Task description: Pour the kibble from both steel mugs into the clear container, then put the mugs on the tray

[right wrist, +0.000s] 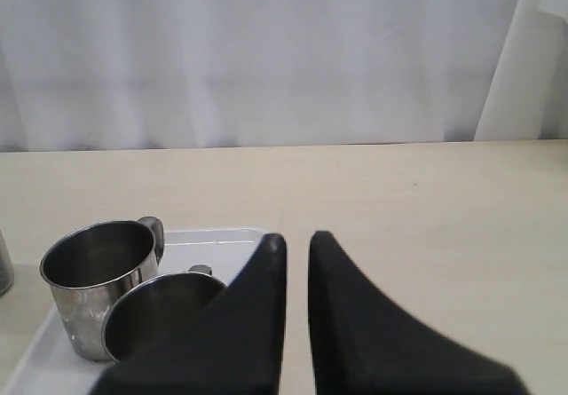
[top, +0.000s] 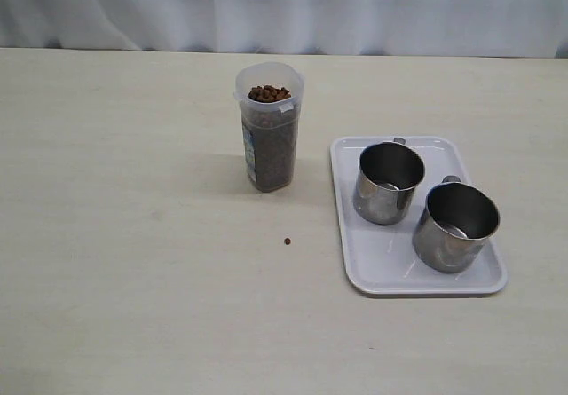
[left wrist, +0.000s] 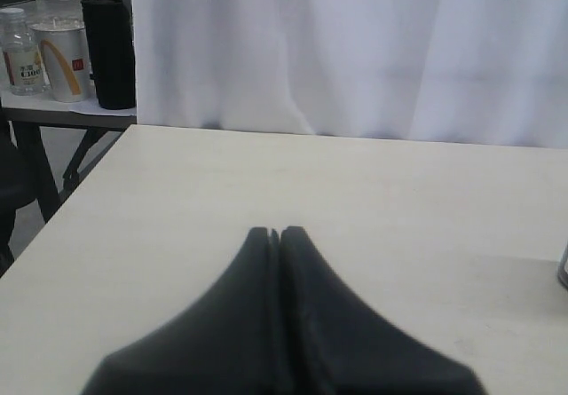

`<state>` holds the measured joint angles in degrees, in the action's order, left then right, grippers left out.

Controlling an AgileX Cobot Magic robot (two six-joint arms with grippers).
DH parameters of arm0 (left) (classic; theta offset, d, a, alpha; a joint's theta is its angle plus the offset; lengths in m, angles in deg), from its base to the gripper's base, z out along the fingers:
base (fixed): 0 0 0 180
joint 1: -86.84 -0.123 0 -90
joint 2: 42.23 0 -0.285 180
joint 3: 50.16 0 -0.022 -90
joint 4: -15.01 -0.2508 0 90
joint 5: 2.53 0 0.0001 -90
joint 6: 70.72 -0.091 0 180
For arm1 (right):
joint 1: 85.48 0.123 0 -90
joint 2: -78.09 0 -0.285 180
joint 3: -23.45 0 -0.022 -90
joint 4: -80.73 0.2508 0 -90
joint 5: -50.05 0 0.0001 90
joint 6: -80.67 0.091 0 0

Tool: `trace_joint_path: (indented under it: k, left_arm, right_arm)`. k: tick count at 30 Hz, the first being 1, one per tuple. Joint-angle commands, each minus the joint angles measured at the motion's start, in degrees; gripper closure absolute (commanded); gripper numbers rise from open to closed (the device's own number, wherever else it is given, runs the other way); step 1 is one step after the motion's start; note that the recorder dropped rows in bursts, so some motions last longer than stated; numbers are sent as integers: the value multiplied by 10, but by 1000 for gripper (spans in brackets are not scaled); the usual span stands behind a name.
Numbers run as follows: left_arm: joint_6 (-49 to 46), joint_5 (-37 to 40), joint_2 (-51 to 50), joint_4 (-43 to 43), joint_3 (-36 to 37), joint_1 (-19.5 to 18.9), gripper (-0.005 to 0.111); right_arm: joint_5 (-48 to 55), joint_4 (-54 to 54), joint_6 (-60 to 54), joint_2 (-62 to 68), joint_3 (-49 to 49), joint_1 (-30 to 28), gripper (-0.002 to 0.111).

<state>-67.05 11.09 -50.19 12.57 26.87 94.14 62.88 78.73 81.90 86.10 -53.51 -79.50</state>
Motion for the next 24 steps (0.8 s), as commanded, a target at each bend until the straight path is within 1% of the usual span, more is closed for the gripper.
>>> trace_joint_path:
  k: [1,24]
  left_arm:
    - [0,-6,2,1,2,1,107]
    - [0,-5,2,1,2,1,107]
  right_arm:
    - [-7,-3,2,-2,-3,1,101]
    - [-7,13,1,-2,-3,1,101]
